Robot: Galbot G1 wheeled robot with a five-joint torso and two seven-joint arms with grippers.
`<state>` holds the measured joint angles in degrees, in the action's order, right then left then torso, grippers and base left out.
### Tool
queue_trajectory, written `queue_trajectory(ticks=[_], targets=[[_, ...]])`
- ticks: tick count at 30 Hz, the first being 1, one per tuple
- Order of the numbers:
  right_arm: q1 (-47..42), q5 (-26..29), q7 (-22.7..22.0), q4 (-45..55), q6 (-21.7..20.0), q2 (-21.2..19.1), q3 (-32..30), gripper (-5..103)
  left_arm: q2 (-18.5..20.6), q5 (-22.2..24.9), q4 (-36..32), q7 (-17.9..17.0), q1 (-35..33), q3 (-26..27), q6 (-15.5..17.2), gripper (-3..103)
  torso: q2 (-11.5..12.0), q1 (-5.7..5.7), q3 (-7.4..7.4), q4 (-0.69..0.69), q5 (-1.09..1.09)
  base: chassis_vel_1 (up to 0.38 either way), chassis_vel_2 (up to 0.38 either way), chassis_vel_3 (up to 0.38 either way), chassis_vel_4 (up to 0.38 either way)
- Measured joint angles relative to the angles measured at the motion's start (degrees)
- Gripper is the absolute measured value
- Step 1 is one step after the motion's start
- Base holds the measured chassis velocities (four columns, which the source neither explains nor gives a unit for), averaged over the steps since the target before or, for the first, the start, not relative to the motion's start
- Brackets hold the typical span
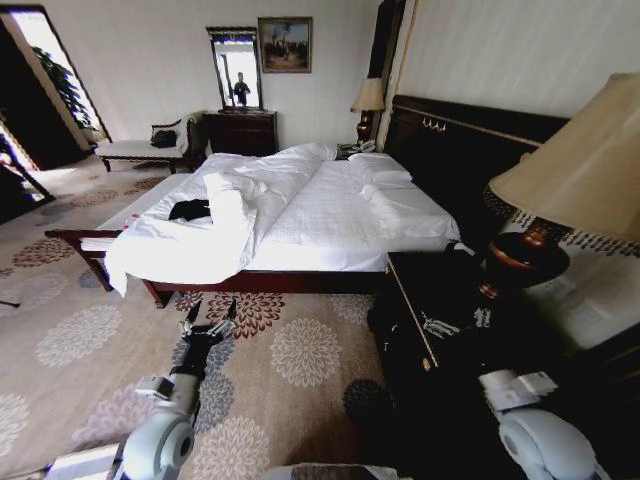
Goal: Fold the clothes on the bed.
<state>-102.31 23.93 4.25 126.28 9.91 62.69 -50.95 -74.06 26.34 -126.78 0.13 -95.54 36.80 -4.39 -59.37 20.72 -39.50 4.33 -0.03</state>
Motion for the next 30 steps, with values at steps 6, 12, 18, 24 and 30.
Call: queue_trajectory(ticks=[6, 12, 18, 24, 30], targets=[[-0.43, -2.91, -5.86, 0.57, -0.08, 2.32, 0.33, 100, -0.43, -0.14, 0.04, -3.54, 0.01, 0.65, 1.78, 100, 0.00, 0.00, 0.00, 0.00, 0.00, 0.000, 0.000, 0.000, 0.000], [-0.83, -2.90, -8.82, 0.58, 0.24, 3.30, 0.97, 100, -1.05, -0.33, 0.33, -3.88, -0.37, 0.63, 1.04, 100, 0.00, 0.00, 0.00, 0.00, 0.00, 0.000, 0.000, 0.000, 0.000], [-1.18, -2.52, -6.97, 0.24, 1.84, 3.12, 0.45, 100, -0.98, 0.44, -0.61, -3.21, -0.39, 0.57, 0.60, 100, 0.00, 0.00, 0.00, 0.00, 0.00, 0.000, 0.000, 0.000, 0.000], [-1.26, -2.03, -6.81, 0.24, 2.26, 2.62, -0.30, 100, -1.71, 0.02, -1.10, -2.82, -0.71, -0.53, 0.12, 100, 0.00, 0.00, 0.00, 0.00, 0.00, 0.000, 0.000, 0.000, 0.000], [-1.24, -1.33, -6.90, 0.29, 2.27, 2.00, -0.72, 100, -1.67, 0.39, -2.39, -2.57, -0.78, -0.01, 0.05, 100, 0.00, 0.00, 0.00, 0.00, 0.00, 0.000, 0.000, 0.000, 0.000]])
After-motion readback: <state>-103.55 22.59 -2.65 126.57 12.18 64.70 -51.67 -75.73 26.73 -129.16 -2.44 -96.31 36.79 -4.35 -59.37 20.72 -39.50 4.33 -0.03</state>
